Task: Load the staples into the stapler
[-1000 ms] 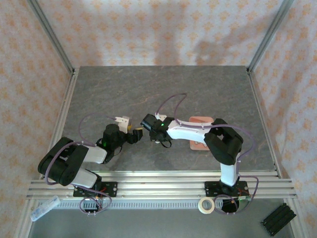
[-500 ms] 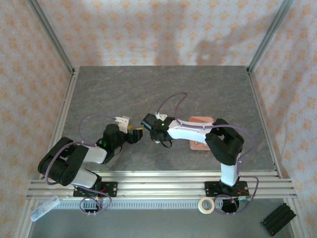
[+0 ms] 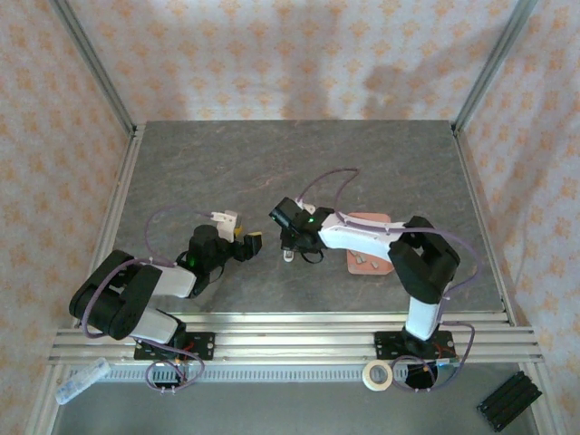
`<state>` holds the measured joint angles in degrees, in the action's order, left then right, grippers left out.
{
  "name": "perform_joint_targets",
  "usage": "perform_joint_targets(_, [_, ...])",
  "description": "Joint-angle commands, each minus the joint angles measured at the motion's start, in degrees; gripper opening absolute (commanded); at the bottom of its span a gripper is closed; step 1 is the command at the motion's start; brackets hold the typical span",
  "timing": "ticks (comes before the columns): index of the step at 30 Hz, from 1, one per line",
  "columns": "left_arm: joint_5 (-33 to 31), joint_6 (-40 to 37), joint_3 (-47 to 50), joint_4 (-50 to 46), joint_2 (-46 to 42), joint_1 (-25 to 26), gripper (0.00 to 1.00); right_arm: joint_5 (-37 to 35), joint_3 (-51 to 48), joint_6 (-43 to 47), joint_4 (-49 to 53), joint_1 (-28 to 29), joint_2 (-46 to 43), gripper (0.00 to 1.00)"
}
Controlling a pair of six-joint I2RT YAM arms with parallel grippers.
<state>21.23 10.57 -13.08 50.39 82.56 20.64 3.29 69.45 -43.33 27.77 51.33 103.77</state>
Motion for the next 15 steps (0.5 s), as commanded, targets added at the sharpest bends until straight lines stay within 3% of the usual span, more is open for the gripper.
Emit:
perform_joint_targets(1, [0.86, -0.53, -0.98, 1.04, 0.58, 0.54, 0.74, 1.84, -0.54, -1.05, -0.47, -0.22, 1.60, 0.15])
perform_joint_targets(15, [0.79, -0.91, -1.00, 0.68, 0.74, 0.52, 0.75, 5.43, -0.37, -1.84, -0.71, -0.96, 4.64, 0.08])
